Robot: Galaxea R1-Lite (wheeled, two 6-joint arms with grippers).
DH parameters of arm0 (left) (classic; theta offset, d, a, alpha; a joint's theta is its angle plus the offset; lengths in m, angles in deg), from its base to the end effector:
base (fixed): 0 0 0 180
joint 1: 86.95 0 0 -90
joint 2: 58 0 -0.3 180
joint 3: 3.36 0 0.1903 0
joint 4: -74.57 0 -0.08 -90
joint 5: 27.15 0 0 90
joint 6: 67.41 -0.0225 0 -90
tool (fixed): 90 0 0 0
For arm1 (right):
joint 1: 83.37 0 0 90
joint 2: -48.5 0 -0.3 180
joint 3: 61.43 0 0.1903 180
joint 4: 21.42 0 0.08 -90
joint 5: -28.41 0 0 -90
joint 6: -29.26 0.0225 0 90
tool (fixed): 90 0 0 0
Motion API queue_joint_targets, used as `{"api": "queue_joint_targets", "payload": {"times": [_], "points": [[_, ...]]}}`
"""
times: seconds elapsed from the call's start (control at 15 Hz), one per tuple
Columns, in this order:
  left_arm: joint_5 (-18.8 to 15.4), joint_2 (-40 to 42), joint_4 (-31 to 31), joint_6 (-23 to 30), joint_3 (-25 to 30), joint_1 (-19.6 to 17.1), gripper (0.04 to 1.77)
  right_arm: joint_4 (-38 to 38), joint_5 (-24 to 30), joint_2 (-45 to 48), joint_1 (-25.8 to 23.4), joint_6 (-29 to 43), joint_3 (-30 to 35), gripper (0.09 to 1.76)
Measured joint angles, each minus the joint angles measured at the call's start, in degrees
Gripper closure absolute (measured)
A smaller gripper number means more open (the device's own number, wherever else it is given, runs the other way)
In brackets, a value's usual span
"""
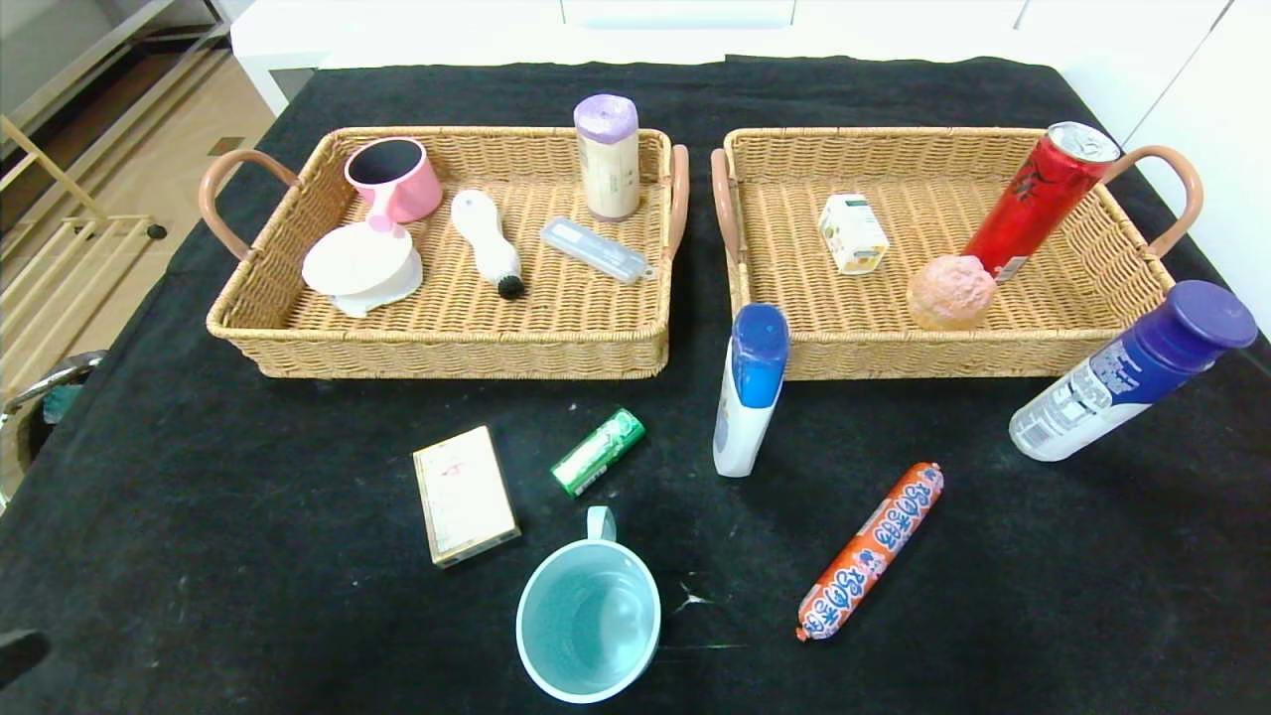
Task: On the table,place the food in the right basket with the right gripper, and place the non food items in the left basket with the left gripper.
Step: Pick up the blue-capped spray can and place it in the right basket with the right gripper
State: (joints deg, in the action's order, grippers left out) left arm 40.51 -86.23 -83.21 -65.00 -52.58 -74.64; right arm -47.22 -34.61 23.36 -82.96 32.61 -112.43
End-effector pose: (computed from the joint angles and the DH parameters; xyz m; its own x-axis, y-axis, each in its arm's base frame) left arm 0.0120 -0.0114 0.2079 0.8224 -0.5685 -0.0199 0.5671 0.8221 -0.0502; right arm -0.0004 0.0102 0.2106 0.8879 0.4600 0.0009 -0.4593 0.8864 0.0580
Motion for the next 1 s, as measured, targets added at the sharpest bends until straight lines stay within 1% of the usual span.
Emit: {"api": "queue_joint_targets", "payload": {"times": [0.2, 0.27, 0.33, 0.47, 0.6, 0.67, 0.8, 1.0], "points": [[-0.5, -9.5, -1.9, -0.3, -4.2, 8.0, 0.09, 0.0, 7.6, -7.6, 0.3, 0.1, -4.7, 0.14], [-0.6, -12.7, -2.0, -0.3, -5.9, 10.1, 0.09, 0.0, 8.7, -9.9, 0.9, 0.4, -6.1, 0.14], [-0.6, -16.1, -2.0, -0.2, -7.9, 12.5, 0.09, -0.1, 9.2, -11.9, 2.5, 0.9, -7.2, 0.14], [-0.5, -21.5, -1.9, 0.1, -11.9, 17.0, 0.09, -0.2, 9.1, -15.0, 8.0, 1.8, -8.9, 0.14], [-0.3, -25.7, -1.8, 0.1, -14.7, 20.7, 0.09, -0.1, 6.4, -18.2, 14.1, 3.1, -10.2, 0.14], [-0.3, -27.0, -1.8, 0.0, -15.2, 21.9, 0.09, 0.2, 5.1, -20.0, 16.2, 3.4, -10.6, 0.14], [-0.3, -29.2, -2.3, -0.1, -15.2, 23.5, 0.09, 2.2, 4.1, -23.6, 18.6, 4.0, -11.0, 0.14], [-0.5, -31.4, -2.7, 0.1, -15.2, 24.0, 0.09, 3.1, 3.9, -26.8, 19.6, 4.4, -11.2, 0.14]]}}
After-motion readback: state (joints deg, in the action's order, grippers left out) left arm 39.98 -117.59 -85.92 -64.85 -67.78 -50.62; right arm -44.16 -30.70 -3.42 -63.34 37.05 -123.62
